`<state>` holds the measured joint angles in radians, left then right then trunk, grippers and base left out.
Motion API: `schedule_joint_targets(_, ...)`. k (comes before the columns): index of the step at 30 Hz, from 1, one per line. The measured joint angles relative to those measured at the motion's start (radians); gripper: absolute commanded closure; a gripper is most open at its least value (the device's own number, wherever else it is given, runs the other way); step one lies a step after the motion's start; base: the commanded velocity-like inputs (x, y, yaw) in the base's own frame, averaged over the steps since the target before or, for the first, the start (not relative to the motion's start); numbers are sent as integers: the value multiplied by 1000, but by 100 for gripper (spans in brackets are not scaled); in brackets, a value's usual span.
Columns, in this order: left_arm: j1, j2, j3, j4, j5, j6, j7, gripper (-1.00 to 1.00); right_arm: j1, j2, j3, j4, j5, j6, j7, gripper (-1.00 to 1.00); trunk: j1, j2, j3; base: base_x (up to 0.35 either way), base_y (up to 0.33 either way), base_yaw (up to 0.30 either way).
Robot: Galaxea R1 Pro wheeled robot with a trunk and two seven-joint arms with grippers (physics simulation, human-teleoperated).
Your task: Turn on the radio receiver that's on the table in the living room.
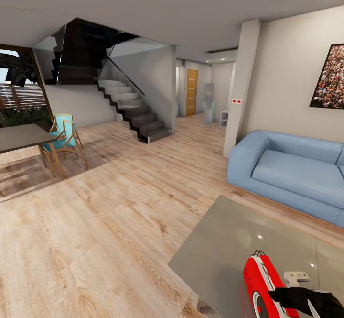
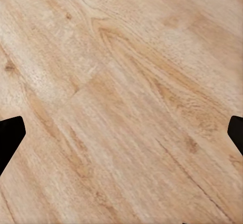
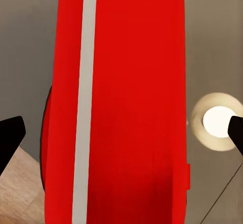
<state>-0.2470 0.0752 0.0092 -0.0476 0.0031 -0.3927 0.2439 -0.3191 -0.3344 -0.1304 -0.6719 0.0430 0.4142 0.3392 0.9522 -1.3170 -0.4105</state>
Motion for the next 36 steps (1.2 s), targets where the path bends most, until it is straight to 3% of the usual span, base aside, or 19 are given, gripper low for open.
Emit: schedule_joint_targets(36,0,-2,0,0,2,-2,-1,-100,0,0,5,0,4,-3,-1,100,-4,7,3,0,0,0)
